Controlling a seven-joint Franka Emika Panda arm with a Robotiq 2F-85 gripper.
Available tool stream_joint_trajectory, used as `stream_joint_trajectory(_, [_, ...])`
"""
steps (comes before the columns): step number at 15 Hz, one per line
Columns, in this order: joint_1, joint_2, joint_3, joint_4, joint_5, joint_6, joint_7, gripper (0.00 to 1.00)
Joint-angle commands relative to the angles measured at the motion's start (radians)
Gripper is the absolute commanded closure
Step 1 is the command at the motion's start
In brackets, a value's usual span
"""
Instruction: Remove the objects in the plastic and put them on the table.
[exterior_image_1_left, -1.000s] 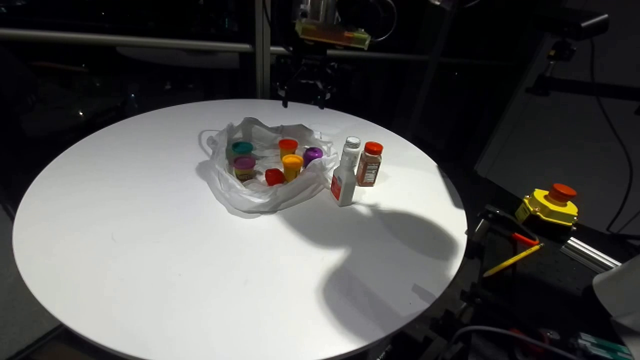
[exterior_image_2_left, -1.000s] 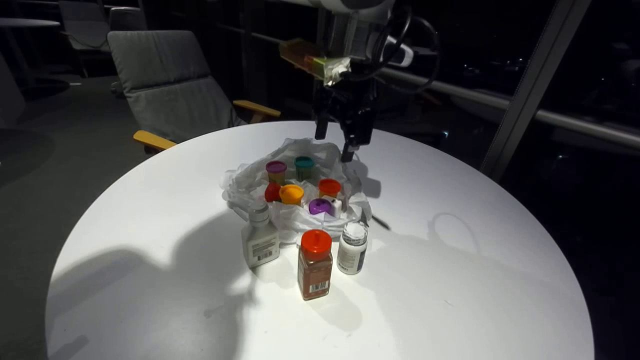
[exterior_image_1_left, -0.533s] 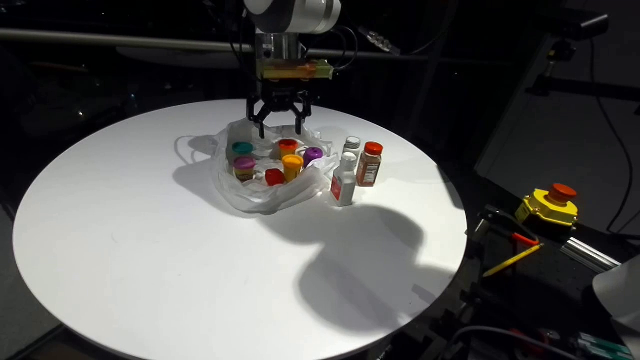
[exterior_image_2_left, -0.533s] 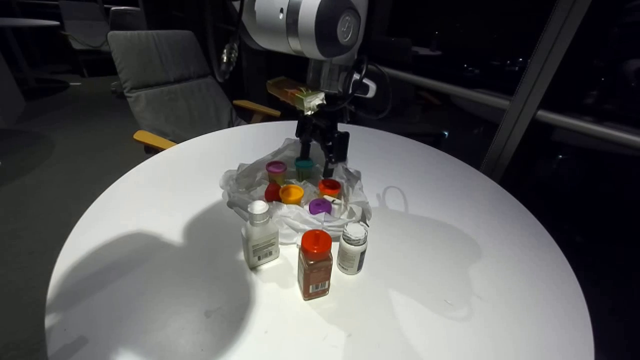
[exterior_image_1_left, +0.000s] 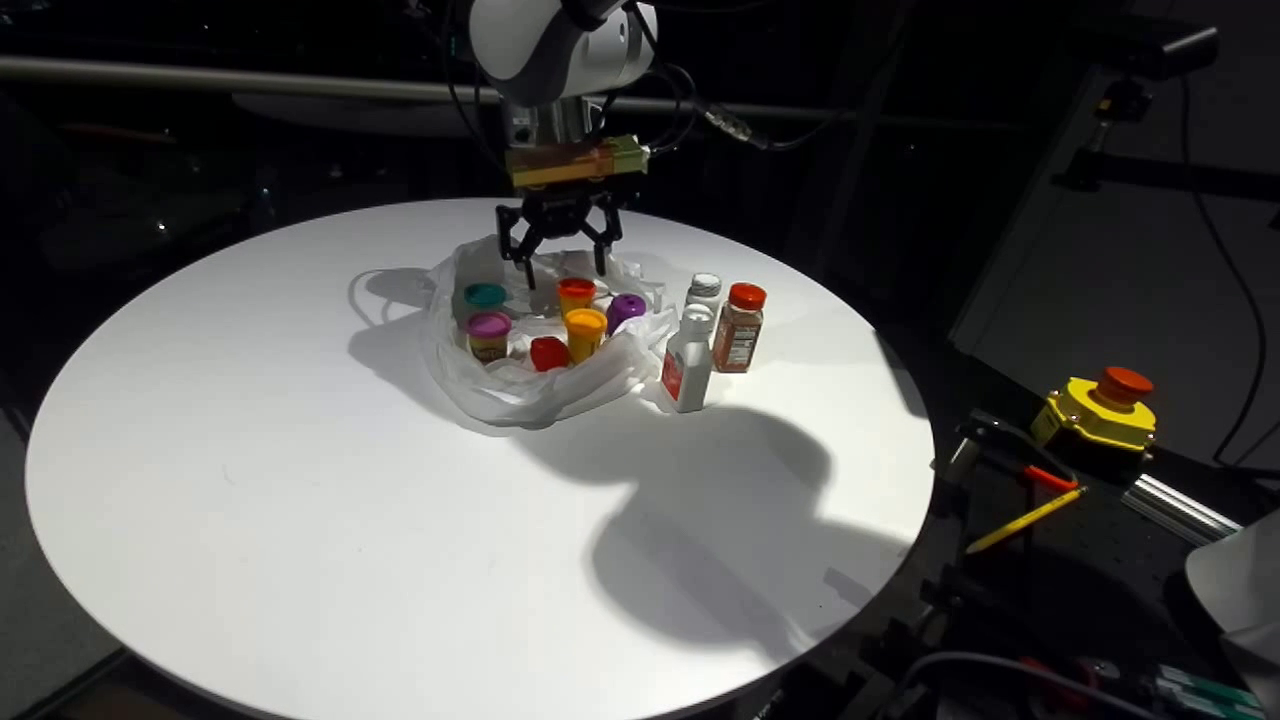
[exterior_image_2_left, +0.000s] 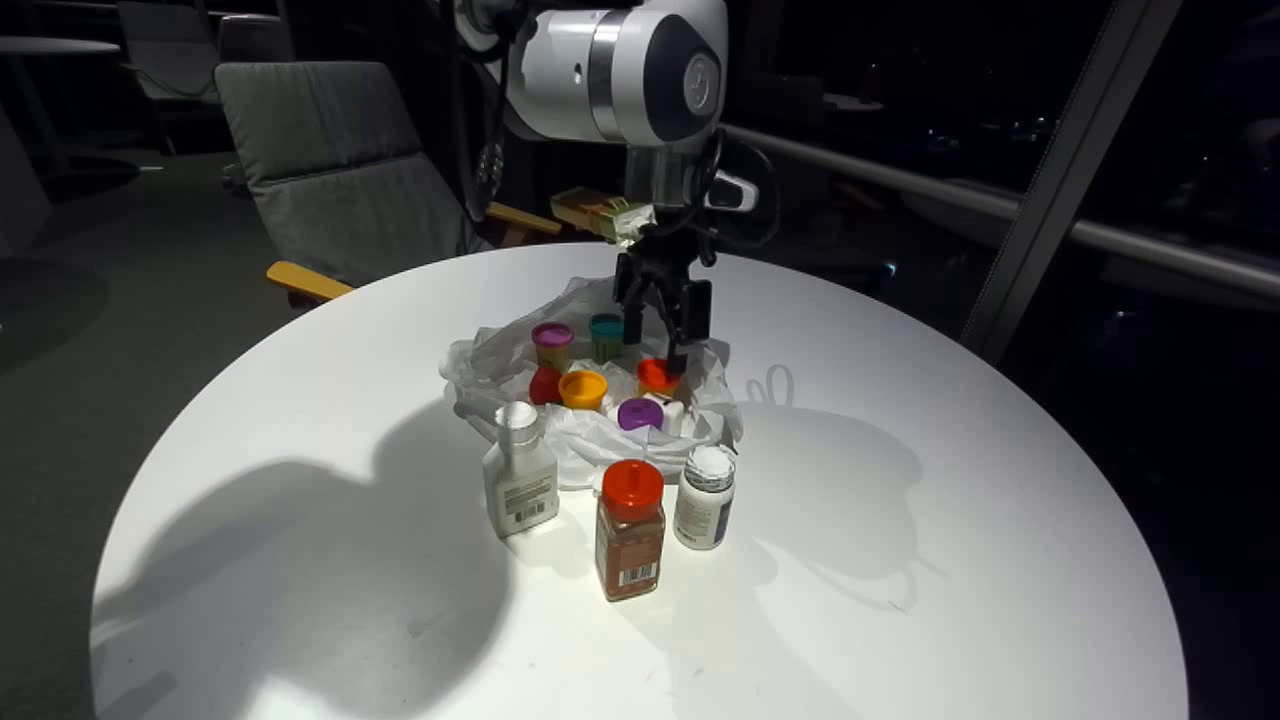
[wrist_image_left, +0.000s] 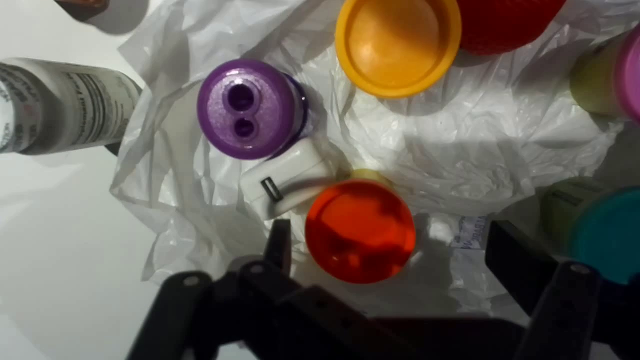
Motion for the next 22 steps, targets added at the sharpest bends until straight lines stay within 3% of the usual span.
stream_joint_trajectory(1, [-0.011,0.074,-0.008,0.126,-0.012,-0.069,0.025,0.00])
stream_joint_trajectory(5, [-0.018,0.115,-0.008,0.184,-0.014,-0.103,0.024,0.00])
stream_joint_trajectory(6, [-0.019,0.122,-0.006,0.194,-0.014,-0.110,0.023,0.25])
stream_joint_trajectory(7, [-0.021,0.130,-0.006,0.208,-0.014,-0.122,0.022,0.27])
stream_joint_trajectory(13, [-0.003,0.092,-0.012,0.162,-0.018,-0.155,0.049,0.71])
stream_joint_trajectory(22, [0.099,-0.224,-0.012,-0.158,-0.069,-0.073,0.169,0.72])
